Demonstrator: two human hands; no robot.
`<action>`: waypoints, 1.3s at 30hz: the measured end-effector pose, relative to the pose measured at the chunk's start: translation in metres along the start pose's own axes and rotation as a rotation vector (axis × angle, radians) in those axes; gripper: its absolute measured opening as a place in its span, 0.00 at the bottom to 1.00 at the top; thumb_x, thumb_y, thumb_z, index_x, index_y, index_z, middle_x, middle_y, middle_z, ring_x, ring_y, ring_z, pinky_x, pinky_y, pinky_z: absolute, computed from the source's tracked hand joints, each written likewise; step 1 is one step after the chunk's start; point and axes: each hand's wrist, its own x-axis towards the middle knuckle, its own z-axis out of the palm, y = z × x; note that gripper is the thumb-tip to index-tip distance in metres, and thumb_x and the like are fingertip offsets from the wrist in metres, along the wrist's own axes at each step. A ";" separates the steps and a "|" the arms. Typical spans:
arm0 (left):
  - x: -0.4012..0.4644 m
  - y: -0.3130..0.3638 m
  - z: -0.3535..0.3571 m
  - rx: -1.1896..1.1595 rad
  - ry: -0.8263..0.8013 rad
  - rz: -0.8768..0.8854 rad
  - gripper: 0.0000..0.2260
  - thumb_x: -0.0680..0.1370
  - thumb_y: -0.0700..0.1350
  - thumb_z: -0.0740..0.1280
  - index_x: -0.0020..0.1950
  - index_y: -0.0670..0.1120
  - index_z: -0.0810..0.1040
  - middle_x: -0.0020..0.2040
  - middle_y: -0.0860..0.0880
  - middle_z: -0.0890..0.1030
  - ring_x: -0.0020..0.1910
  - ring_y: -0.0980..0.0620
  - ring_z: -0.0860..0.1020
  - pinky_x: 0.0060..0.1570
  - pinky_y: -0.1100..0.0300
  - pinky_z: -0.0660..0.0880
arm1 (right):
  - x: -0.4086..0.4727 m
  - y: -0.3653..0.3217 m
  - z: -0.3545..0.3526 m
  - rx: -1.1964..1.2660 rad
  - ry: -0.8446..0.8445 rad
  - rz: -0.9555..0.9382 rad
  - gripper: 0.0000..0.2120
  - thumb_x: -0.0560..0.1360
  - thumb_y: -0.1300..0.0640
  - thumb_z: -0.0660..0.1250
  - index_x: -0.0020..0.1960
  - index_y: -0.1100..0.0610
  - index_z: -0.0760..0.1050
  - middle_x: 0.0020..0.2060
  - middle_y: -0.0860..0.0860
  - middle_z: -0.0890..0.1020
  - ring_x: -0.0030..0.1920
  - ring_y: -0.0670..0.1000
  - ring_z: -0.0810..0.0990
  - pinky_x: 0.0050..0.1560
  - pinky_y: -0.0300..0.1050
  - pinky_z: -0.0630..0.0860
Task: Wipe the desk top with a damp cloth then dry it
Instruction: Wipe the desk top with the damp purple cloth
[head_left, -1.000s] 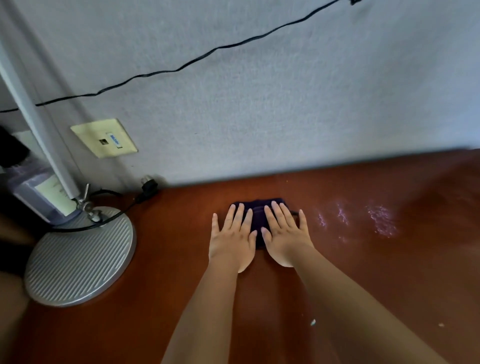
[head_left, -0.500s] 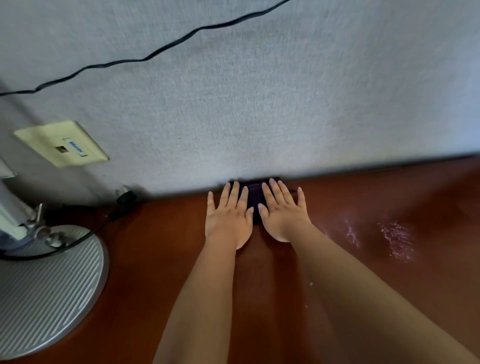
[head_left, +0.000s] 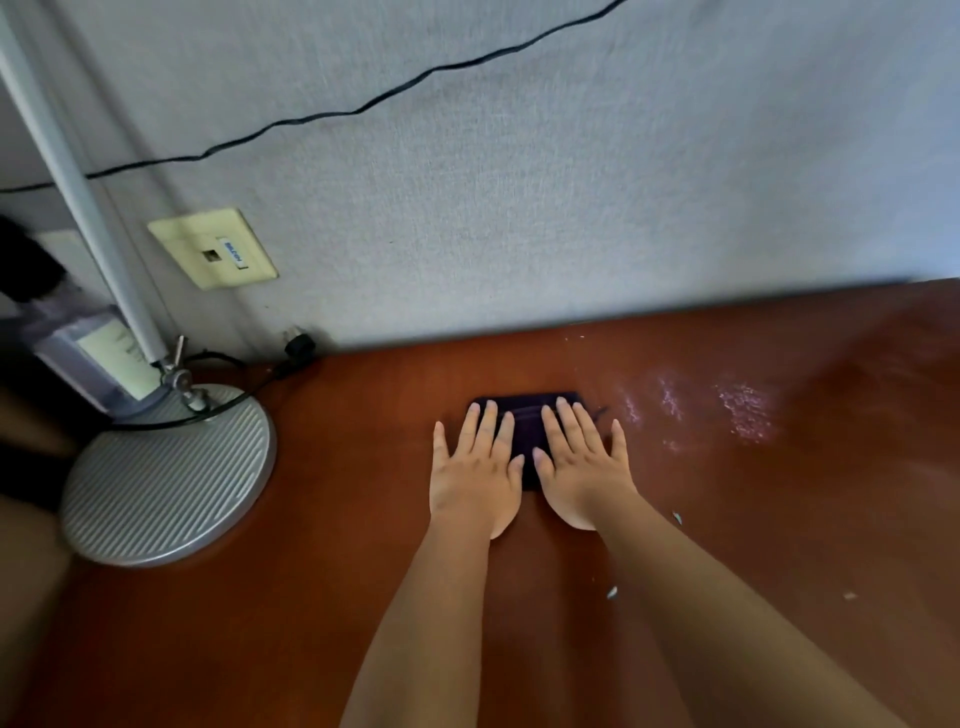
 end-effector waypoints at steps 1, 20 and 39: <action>-0.006 0.001 0.001 0.003 0.000 0.001 0.25 0.84 0.54 0.40 0.79 0.50 0.39 0.79 0.50 0.38 0.77 0.51 0.35 0.75 0.42 0.38 | -0.007 0.000 0.002 0.001 0.002 0.000 0.27 0.82 0.45 0.38 0.77 0.51 0.33 0.76 0.48 0.34 0.75 0.47 0.32 0.72 0.57 0.31; 0.101 0.005 -0.027 -0.011 0.021 -0.011 0.25 0.84 0.54 0.41 0.79 0.49 0.40 0.79 0.49 0.38 0.77 0.51 0.36 0.75 0.43 0.38 | 0.098 0.029 -0.041 -0.056 0.049 -0.026 0.27 0.82 0.45 0.39 0.78 0.51 0.35 0.77 0.47 0.36 0.76 0.46 0.34 0.73 0.57 0.32; 0.044 0.035 -0.013 0.007 -0.020 0.007 0.25 0.84 0.54 0.40 0.79 0.50 0.38 0.79 0.50 0.37 0.77 0.51 0.35 0.74 0.41 0.37 | 0.033 0.042 -0.020 -0.006 0.010 0.032 0.27 0.82 0.45 0.38 0.77 0.51 0.34 0.76 0.48 0.34 0.75 0.47 0.32 0.72 0.57 0.32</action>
